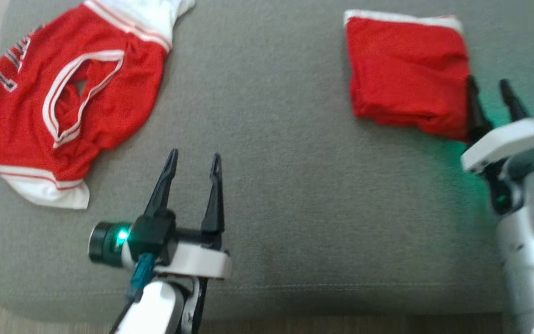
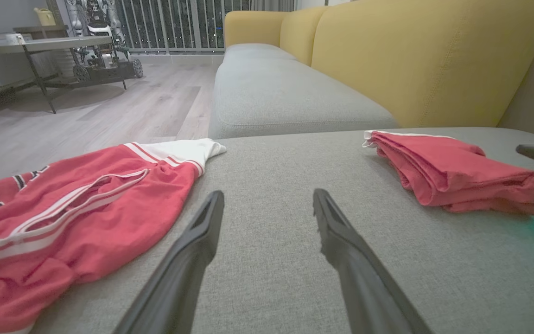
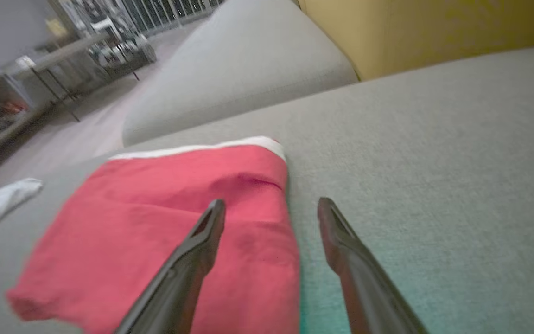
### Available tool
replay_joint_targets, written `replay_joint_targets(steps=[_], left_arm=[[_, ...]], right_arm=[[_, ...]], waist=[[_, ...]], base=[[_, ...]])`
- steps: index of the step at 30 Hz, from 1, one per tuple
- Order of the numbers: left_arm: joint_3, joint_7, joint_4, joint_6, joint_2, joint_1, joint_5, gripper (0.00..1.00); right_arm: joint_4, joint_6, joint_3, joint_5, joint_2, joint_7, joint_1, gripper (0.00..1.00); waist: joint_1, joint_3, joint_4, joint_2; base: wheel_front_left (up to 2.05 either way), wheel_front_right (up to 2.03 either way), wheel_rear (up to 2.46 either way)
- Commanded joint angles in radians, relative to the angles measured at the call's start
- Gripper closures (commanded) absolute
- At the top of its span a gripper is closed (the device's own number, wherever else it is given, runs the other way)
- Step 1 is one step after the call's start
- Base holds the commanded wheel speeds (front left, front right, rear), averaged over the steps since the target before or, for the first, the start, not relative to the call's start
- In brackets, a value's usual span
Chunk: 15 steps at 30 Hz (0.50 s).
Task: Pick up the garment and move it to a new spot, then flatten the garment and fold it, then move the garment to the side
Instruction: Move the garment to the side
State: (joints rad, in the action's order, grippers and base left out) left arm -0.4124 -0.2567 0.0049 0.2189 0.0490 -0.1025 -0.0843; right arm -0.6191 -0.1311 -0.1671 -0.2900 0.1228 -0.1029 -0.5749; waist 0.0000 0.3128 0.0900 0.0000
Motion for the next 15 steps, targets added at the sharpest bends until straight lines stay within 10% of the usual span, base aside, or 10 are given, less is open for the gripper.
replay_joint_targets(steps=[1, 8, 10, 15], left_arm=[[0.022, -0.005, -0.02, -0.003, 0.001, -0.037, -0.006, 0.0], [0.011, -0.005, -0.001, -0.004, 0.001, -0.09, 0.0, 0.0], [0.009, -0.005, 0.002, -0.001, 0.001, -0.095, 0.0, 0.0], [0.008, -0.005, 0.006, 0.006, 0.001, -0.092, -0.002, 0.0]], right_arm=[[0.001, 0.0, 0.009, 0.02, 0.018, 0.023, -0.04, 0.0], [-0.148, 0.0, 0.009, 0.076, 0.066, 0.167, -0.153, 0.05], [-0.167, 0.0, 0.019, 0.075, 0.071, 0.181, -0.162, 1.0], [-0.171, 0.0, 0.037, 0.083, 0.094, 0.171, -0.161, 1.0]], waist=[[0.0, 0.043, 0.035, 0.0], [0.0, 0.076, 0.058, 0.0], [0.0, 0.077, 0.059, 0.0], [0.0, 0.066, 0.036, 0.0]], base=[[0.0, 0.0, 0.0], [0.0, 0.0, 0.0], [0.0, 0.0, 0.0], [0.0, 0.0, 0.0]])
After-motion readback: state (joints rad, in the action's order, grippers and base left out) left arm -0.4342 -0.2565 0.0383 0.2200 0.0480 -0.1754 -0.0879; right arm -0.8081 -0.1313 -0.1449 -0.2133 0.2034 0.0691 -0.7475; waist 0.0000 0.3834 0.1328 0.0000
